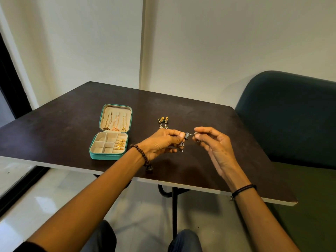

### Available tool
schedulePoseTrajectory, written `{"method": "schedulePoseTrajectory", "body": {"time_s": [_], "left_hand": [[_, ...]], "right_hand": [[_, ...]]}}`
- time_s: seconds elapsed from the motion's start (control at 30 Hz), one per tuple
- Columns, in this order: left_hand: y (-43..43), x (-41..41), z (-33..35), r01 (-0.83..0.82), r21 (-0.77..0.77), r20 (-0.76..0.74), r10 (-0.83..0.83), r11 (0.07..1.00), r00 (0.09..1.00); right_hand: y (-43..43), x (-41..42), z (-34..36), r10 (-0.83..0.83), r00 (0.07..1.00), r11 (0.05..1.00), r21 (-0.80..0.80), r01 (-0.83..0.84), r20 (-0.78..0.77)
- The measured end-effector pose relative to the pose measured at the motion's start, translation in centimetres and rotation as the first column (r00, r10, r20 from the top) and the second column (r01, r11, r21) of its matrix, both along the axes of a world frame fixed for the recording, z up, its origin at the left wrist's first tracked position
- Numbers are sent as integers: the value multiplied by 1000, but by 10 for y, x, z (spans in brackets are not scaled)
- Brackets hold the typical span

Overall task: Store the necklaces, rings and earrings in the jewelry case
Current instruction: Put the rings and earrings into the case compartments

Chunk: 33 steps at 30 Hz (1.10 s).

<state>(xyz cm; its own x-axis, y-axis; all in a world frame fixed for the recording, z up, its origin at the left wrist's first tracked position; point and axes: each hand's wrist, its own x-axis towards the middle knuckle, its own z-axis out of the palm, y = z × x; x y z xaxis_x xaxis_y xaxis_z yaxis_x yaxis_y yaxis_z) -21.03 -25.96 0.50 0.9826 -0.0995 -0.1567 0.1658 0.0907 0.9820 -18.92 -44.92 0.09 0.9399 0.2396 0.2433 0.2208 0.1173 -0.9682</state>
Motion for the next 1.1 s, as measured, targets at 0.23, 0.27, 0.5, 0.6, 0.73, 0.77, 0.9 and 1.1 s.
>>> {"method": "schedulePoseTrajectory", "body": {"time_s": [0.23, 0.27, 0.5, 0.6, 0.73, 0.77, 0.9, 1.1], "left_hand": [[-1, -1, 4, -121, 262, 309, 35, 957, 950], [-1, -1, 5, -137, 299, 360, 22, 944, 933], [-1, -3, 14, -214, 423, 497, -28, 881, 867], [2, -3, 13, -224, 367, 509, 7, 903, 861], [6, -8, 11, -200, 251, 516, 44, 947, 855], [6, -9, 12, -189, 231, 518, 44, 955, 855], [10, -11, 12, -174, 221, 537, 29, 960, 843], [11, -15, 12, -166, 218, 549, 20, 962, 835]], "right_hand": [[1, 0, -3, 25, 999, 989, -144, -20, 35], [1, 0, -2, 15, 999, 987, -158, -8, 42], [5, -4, 10, 71, 974, 968, -250, -15, 217], [6, -3, 14, 60, 965, 962, -274, 12, 255], [5, -4, 18, 12, 969, 976, -214, 42, 246], [5, -5, 19, 5, 971, 979, -199, 44, 239], [7, -6, 20, -2, 980, 985, -167, 37, 200], [9, -8, 24, -2, 993, 997, -76, 12, 122]]}}
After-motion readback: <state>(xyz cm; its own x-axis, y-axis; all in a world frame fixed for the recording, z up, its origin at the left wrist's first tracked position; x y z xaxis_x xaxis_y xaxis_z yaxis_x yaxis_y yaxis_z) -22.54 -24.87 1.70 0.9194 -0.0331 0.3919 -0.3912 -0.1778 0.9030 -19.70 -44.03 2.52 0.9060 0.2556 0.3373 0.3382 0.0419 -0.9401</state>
